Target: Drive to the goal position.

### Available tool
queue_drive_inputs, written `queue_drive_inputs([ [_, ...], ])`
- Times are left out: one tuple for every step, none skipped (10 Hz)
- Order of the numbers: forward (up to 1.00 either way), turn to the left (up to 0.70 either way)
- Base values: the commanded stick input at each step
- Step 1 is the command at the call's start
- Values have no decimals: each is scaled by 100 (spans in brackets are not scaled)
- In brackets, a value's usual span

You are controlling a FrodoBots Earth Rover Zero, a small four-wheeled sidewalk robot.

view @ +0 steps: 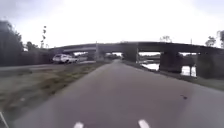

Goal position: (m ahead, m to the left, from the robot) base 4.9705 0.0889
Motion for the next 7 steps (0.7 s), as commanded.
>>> queue_drive_inputs([
  [70, 0],
  [70, 0],
  [70, 0],
  [70, 0],
  [70, 0],
  [70, 0],
  [70, 0],
])
